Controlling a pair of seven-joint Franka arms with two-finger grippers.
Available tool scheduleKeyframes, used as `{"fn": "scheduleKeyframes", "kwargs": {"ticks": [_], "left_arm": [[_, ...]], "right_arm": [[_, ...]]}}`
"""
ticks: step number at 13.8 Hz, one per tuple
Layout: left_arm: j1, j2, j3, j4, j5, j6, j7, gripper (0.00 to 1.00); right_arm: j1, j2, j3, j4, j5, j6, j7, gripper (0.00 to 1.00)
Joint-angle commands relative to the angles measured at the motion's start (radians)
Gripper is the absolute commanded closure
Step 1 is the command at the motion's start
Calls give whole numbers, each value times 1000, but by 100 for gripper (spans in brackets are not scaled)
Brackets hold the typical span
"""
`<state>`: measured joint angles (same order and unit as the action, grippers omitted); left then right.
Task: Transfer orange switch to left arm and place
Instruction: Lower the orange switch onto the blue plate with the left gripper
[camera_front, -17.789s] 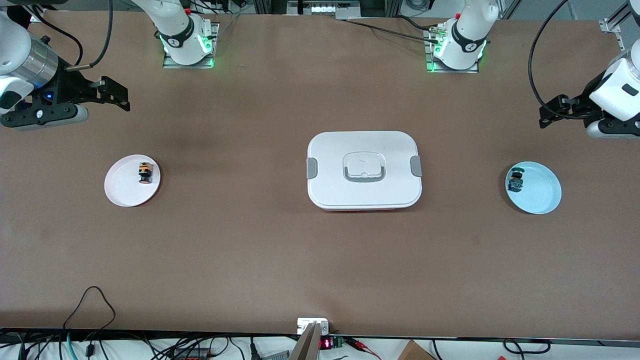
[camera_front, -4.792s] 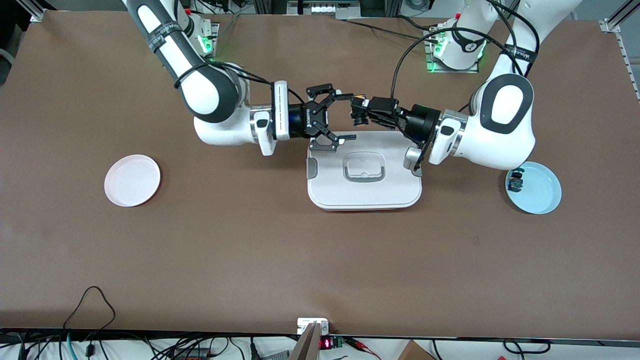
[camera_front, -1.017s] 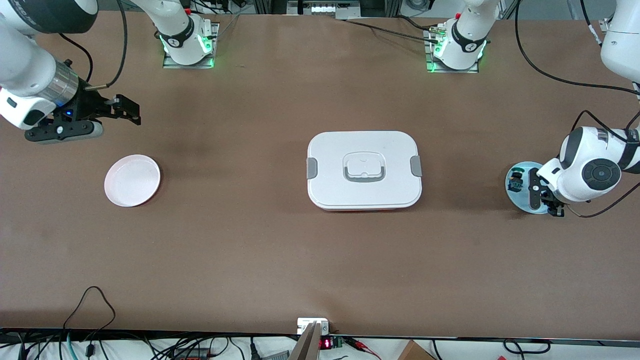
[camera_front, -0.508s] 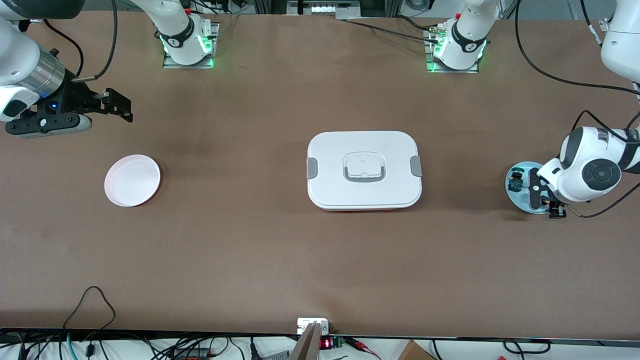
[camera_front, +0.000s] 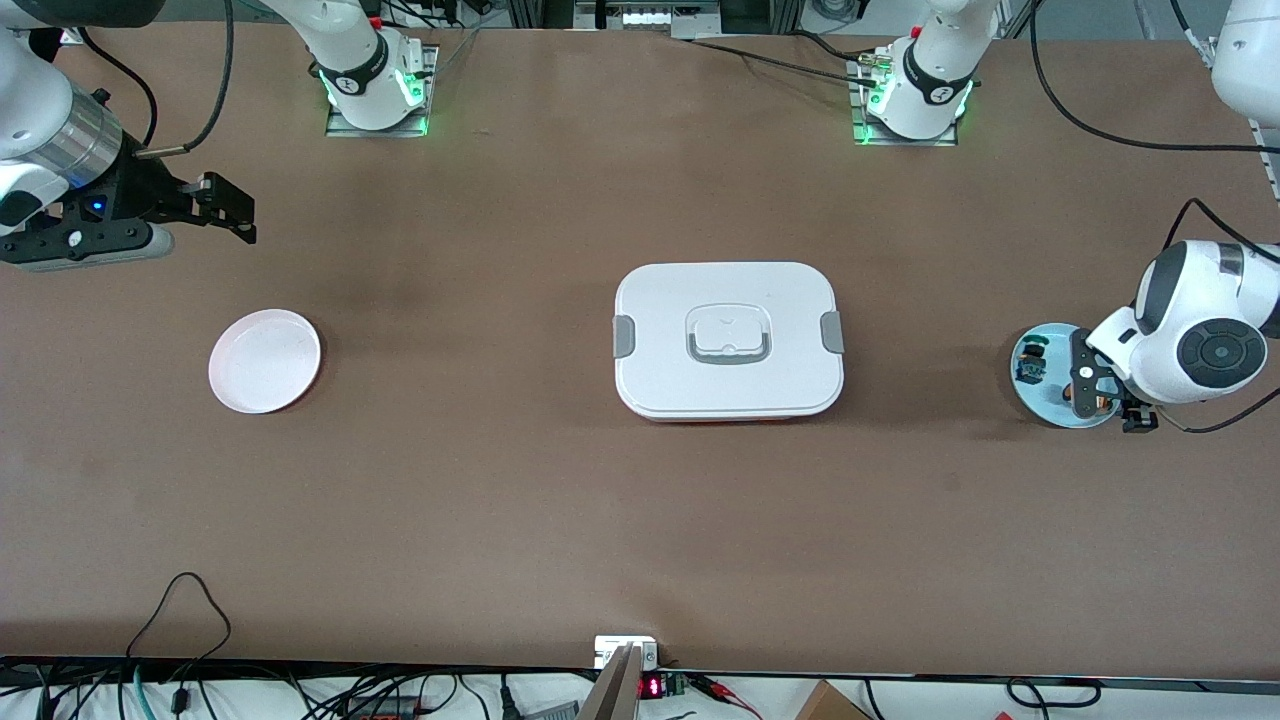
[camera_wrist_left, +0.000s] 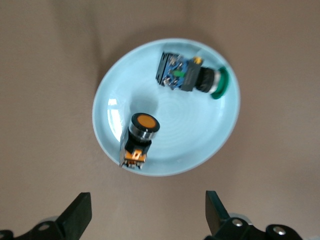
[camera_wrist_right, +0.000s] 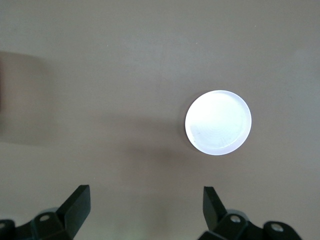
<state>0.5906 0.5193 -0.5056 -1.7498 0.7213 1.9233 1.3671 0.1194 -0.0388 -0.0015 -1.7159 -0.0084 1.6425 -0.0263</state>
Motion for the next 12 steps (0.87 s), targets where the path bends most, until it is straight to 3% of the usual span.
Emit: {"fn": "scheduleKeyframes", "kwargs": {"ticks": [1, 6, 12], "left_arm": [[2, -9, -100, 114, -29, -195, -34, 0], [0, -18, -235, 265, -95, -536, -258, 0], [0, -22, -362, 339, -154, -703, -546, 0]], "right_arm": [[9, 4, -5, 27, -7, -13, 8, 0], [11, 13, -3, 25, -4, -3, 25, 0], [12, 13, -2, 25, -2, -9, 20, 0]]}}
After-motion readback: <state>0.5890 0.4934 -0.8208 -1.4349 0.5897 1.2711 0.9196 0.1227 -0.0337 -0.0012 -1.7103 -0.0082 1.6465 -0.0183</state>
